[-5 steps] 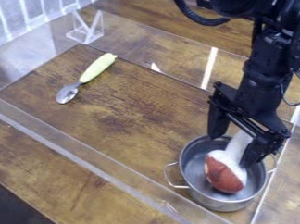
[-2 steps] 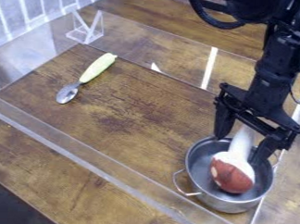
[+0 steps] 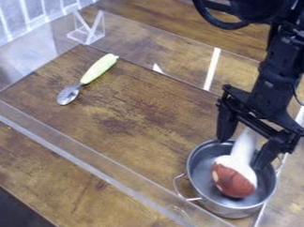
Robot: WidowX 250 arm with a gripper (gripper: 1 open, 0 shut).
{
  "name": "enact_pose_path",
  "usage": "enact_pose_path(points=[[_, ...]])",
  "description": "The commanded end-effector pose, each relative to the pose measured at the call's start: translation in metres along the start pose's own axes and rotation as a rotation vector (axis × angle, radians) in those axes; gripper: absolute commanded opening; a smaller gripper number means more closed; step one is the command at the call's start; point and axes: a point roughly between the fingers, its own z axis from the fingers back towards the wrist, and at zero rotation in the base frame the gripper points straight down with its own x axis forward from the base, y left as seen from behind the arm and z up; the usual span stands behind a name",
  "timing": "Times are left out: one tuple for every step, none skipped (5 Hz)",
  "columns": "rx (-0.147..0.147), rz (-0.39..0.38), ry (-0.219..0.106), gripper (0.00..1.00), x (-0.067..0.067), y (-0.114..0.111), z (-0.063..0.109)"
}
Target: Remove the mushroom from the silver pot and put it on the table
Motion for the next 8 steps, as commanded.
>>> enact_pose_path(points=[[-0.022,0.047,-0.080,0.00,0.008,-0.001,0.028],[-0.031,0.103,-0.074,1.00,0.014,-0.002,0.025],[-0.040,0.162,-0.066,1.00,0.019,-0.003,0.023],[-0.037,0.091,-0.059,1.00,0.018,0.009,0.022],[-0.035,0.029,-0.055,1.00,0.018,0.021,0.022],[-0.038,0.046,-0.042,1.00,0.015,0.021,0.006],[-0.035,0.043,-0.032,1.00,0.017,0.019,0.000],[-0.018,0.040,-0.022,1.00,0.013,0.017,-0.003]])
